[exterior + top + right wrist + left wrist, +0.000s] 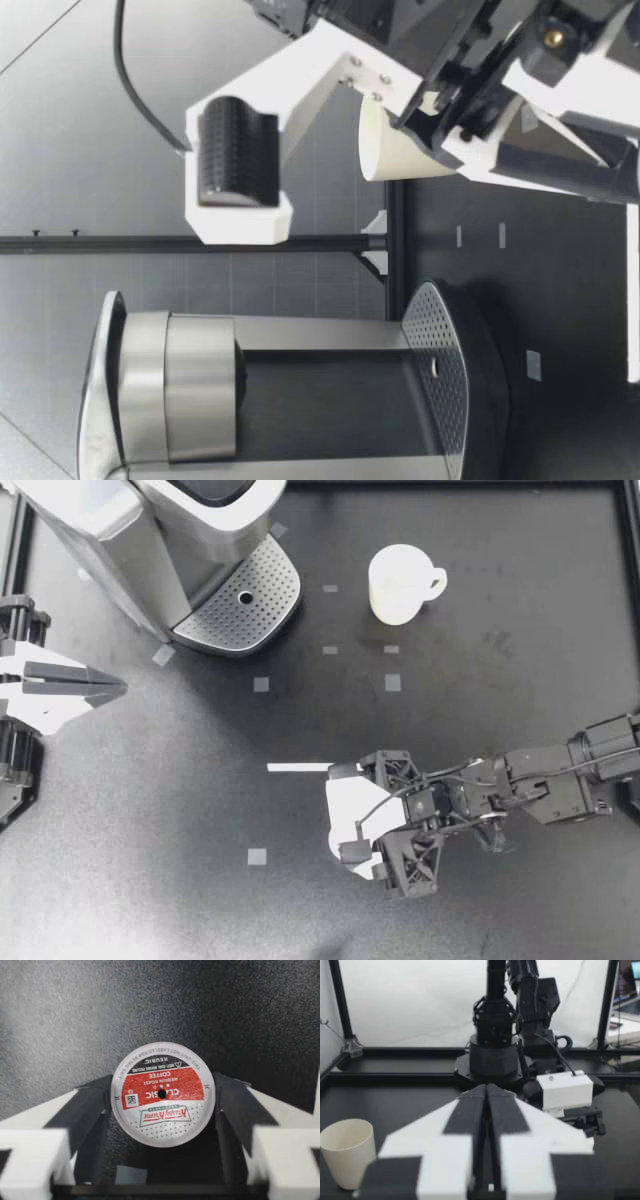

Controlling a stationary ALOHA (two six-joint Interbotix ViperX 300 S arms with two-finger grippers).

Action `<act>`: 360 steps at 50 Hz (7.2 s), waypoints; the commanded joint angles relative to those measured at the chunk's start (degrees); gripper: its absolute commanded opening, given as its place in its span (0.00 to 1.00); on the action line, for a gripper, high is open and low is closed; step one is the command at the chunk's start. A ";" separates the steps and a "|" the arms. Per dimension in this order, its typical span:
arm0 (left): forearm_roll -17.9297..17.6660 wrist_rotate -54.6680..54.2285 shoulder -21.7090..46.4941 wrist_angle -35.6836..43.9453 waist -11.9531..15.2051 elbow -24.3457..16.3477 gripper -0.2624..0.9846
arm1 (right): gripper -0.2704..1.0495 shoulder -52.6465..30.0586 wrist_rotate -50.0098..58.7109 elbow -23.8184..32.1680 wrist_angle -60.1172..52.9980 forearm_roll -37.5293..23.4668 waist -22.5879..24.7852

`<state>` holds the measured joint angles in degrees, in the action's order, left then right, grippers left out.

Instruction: Place the coffee capsule inside the capsule container, then place the cup onto the center of the cup tray.

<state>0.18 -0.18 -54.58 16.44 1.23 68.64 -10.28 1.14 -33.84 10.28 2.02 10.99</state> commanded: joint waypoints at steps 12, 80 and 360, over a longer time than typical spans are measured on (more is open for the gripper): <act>-0.79 -0.62 3.87 0.18 2.55 -3.25 0.25 | 0.65 13.62 3.60 -4.22 -6.94 0.70 -2.90; 61.08 -21.45 53.35 -95.27 -8.61 -57.66 0.25 | 0.64 43.86 8.09 -29.18 -24.26 0.35 -13.71; 80.33 -77.43 6.59 -48.25 15.91 -26.63 0.25 | 0.64 16.26 -15.03 11.25 -23.38 0.00 -30.76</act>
<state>80.24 -77.70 -48.16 -31.99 17.05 42.71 5.71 -13.89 -24.70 -13.18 2.11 -19.34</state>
